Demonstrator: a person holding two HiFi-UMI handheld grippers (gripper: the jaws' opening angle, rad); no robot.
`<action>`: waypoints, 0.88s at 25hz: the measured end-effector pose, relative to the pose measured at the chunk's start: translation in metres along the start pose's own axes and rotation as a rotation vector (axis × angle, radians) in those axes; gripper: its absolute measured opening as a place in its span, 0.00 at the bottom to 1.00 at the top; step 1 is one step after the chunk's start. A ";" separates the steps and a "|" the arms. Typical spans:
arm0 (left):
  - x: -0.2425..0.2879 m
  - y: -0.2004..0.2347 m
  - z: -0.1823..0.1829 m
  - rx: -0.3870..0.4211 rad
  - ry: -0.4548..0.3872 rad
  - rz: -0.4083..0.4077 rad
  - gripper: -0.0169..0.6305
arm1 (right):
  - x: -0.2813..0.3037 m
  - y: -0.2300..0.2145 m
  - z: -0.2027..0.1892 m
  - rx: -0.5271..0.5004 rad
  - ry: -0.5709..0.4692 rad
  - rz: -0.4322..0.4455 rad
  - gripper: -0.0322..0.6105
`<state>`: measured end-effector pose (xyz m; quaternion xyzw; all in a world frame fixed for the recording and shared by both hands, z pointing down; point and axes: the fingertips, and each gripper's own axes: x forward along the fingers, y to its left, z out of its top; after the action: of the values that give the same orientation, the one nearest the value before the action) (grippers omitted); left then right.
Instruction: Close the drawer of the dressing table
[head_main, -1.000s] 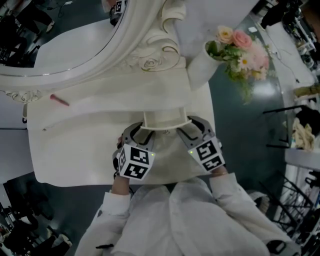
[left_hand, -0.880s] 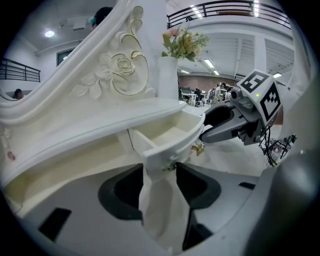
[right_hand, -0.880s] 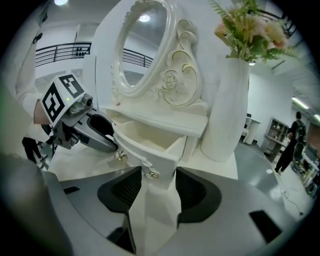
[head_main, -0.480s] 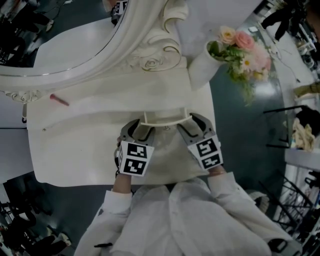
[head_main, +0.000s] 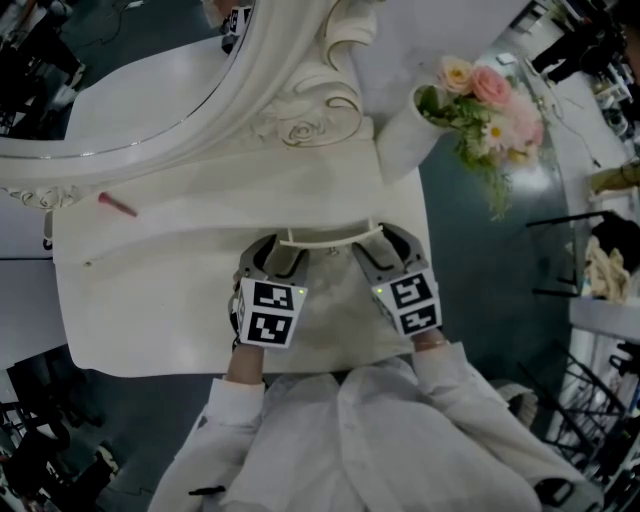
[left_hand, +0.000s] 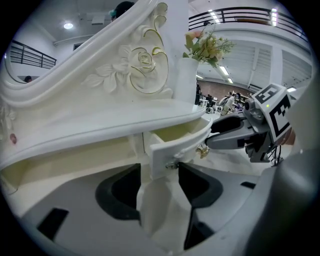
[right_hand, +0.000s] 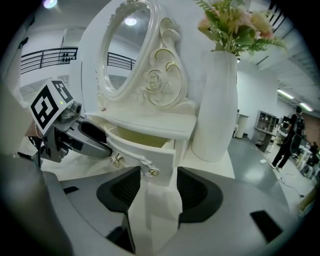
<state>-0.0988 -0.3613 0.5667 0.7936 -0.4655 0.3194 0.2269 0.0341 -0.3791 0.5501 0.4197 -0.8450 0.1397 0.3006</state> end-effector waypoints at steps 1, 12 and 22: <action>0.001 0.001 -0.001 -0.005 0.008 0.002 0.36 | 0.001 -0.001 0.000 0.005 -0.001 -0.002 0.37; 0.006 0.011 0.009 -0.027 0.000 0.018 0.36 | 0.013 -0.009 0.003 0.050 -0.011 -0.017 0.37; 0.013 0.025 0.020 -0.061 -0.024 0.065 0.37 | 0.024 -0.019 0.010 0.051 -0.022 -0.038 0.37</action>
<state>-0.1106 -0.3935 0.5636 0.7745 -0.5031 0.3029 0.2350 0.0339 -0.4106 0.5571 0.4447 -0.8363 0.1508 0.2830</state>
